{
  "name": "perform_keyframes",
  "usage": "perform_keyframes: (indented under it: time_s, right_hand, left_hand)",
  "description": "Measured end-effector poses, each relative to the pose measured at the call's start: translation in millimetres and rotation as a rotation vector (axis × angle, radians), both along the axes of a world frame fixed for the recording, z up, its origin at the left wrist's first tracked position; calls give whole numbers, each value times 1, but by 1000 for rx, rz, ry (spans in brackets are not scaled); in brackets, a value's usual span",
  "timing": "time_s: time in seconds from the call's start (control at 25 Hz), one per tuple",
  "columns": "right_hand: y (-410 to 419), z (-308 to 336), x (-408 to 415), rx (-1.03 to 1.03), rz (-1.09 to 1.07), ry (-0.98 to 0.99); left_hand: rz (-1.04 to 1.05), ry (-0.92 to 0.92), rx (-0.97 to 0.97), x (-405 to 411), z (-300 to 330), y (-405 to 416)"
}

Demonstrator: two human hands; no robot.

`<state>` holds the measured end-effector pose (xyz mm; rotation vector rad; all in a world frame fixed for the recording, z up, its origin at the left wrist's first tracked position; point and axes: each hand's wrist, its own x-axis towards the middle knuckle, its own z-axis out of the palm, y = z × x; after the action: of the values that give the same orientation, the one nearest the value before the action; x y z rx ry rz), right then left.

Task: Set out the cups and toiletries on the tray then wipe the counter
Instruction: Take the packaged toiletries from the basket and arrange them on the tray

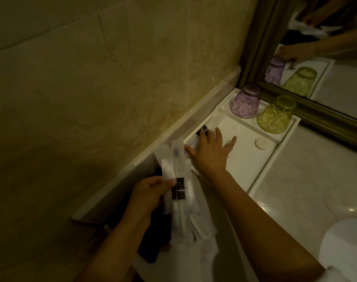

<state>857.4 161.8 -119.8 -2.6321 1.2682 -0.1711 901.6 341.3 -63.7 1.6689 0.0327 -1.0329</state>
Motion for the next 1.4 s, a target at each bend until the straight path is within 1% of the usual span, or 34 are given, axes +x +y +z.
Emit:
perform_keyframes:
  time_s: [0.08,0.16,0.2,0.24,0.28,0.32,0.36,0.44,0.52,0.6,0.68,0.72,0.84,0.96,1.08,1.16,1.24,1.32,1.36,1.4]
  right_hand:
    - [1,9,-7,50,-41,-136]
    - [7,21,-20,105,-110,-356]
    - [12,29,-28,192,-115,-476]
    - [20,37,-37,348,-96,-575]
    - [31,46,-46,538,-58,-630]
    - [43,55,-55,688,-24,-619]
    - [54,61,-62,751,0,-562]
    - [67,62,-70,722,1,-494]
    - [68,63,-71,731,-50,-524]
    - [62,64,-72,822,-100,-555]
    - [57,65,-75,933,-139,-574]
    - [55,65,-76,957,-149,-572]
    - [47,62,-78,914,-204,-626]
    - [19,57,-76,862,-376,-745]
    - [-17,47,-62,814,-554,-787]
    - [-31,38,-49,807,-626,-788]
    - [-37,29,-40,814,-636,-770]
    - [-37,27,-35,827,-602,-754]
    - [-35,27,-35,753,-561,-699]
    - [-33,27,-37,587,-499,-587]
  left_hand:
    - [-5,-1,-6,1,1,0]
    - [-7,-10,-14,2,1,0]
    - [-3,-11,-22,2,1,-1]
    - [2,-14,-31,2,1,-3]
    - [7,-22,-42,0,1,-4]
    - [8,-37,-49,-1,1,-6]
    - [2,-57,-47,-2,1,-8]
    - [-34,-87,-48,-5,2,-11]
    - [-71,-63,-90,-6,4,-12]
    - [-87,-17,-125,-5,6,-11]
    - [-100,-19,-111,-3,6,-11]
    - [-101,-32,-97,-2,6,-11]
    - [-84,-45,-81,0,5,-10]
    - [-79,-48,-61,1,3,-7]
    - [-72,-31,-58,2,3,-6]
    - [-81,-32,-57,3,5,-5]
    - [-84,-33,-65,3,6,-3]
    - [-84,-32,-71,5,8,-2]
    - [-81,-27,-71,6,8,-1]
    - [-76,-19,-72,6,8,0]
